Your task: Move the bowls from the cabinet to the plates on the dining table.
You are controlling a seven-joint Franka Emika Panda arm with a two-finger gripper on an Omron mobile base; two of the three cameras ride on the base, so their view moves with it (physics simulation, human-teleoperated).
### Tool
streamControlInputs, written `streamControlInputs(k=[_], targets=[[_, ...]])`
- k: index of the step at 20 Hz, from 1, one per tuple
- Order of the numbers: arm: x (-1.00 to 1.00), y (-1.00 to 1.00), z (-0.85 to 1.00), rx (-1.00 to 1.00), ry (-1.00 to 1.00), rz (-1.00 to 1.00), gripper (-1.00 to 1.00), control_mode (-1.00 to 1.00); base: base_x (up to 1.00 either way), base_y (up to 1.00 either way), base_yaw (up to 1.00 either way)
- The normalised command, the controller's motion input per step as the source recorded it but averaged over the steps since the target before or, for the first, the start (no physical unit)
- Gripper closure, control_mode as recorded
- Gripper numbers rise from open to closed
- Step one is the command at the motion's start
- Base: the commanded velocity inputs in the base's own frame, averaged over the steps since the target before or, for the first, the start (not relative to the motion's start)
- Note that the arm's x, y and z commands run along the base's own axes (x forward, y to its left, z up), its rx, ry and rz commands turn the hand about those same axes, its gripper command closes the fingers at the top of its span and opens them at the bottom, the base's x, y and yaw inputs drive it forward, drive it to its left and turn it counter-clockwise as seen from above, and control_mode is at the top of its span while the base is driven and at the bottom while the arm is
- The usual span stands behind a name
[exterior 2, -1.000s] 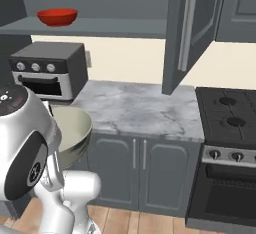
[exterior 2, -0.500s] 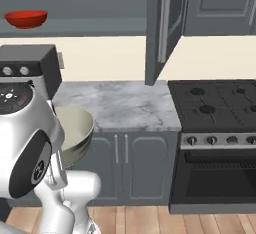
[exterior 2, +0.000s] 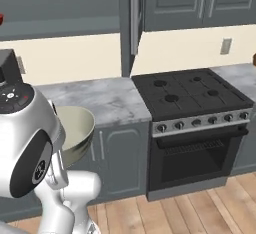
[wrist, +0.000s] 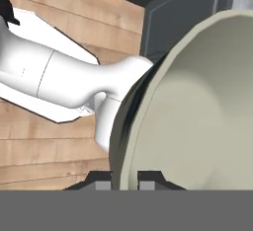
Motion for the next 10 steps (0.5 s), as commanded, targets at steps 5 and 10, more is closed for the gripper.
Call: streamControlInputs(k=[5,10], targets=[[0.0,0.0,0.0,0.0,0.0,0.0,1.0,1.0,0.01,-0.08,-0.43],[0.0,0.0,0.0,0.0,0.0,0.0,1.0,1.0,0.05,-0.05,-0.44]])
